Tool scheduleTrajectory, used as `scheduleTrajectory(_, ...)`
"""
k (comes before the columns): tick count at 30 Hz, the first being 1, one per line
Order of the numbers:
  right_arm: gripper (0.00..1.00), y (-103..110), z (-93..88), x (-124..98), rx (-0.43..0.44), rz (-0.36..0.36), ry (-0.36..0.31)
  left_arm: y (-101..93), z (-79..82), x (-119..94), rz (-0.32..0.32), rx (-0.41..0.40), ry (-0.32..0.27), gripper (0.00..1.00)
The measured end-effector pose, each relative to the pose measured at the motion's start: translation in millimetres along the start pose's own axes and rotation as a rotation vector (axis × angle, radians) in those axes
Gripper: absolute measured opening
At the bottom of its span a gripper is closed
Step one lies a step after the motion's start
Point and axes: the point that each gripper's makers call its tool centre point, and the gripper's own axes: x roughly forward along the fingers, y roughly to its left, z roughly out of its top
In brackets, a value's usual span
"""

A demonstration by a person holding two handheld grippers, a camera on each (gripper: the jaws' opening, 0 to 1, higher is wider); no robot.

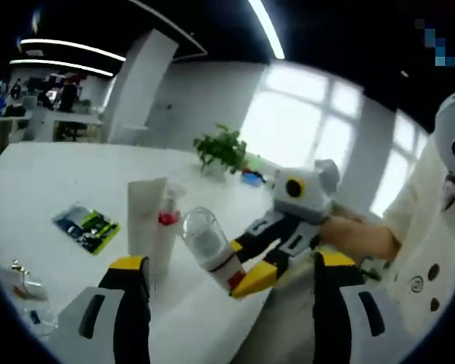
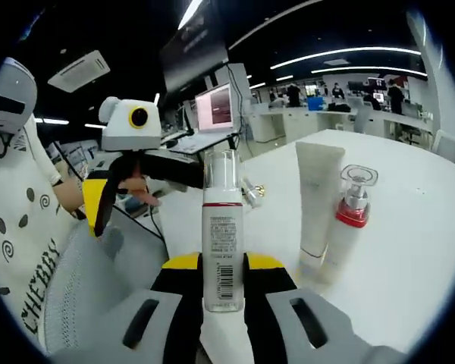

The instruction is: Arrange the skincare products in the storage area until every visible bottle or jar stands upright without overlapping.

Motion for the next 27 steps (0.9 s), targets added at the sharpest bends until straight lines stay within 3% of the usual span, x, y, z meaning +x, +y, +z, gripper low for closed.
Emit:
scheduleTrajectory(5,0.19,13.7,10.6,2.0,0.037,0.073,-0.059,2.4,5.7,0.5,0.005,-0.011,-0.028,0.65)
scheduleTrajectory(8,0.19,22.3,13.2,1.9,0.055,0.118,-0.079,2.0,14.1,-4.8,-0.026,-0.029,-0.069,0.55)
scheduleTrajectory(12,0.19,34.8,18.7,1.1,0.114,0.196,-0.130,-7.6,16.2,-7.2,-0.073,-0.040,-0.080,0.43)
scheduleTrajectory(18,0.19,45.1,29.4,-3.0,0.195,0.291,-0.216,-14.3,18.7,-8.0,-0.109,-0.051,-0.094,0.36)
scheduleTrajectory(24,0.19,53.7,30.6,-2.1,0.185,0.328,-0.217,-18.8,15.7,-5.6,-0.134,-0.064,-0.084,0.30)
scheduleTrajectory(27,0.19,57.4,36.5,-4.7,0.200,0.363,-0.251,-17.8,17.2,-8.5,-0.154,-0.068,-0.088,0.29)
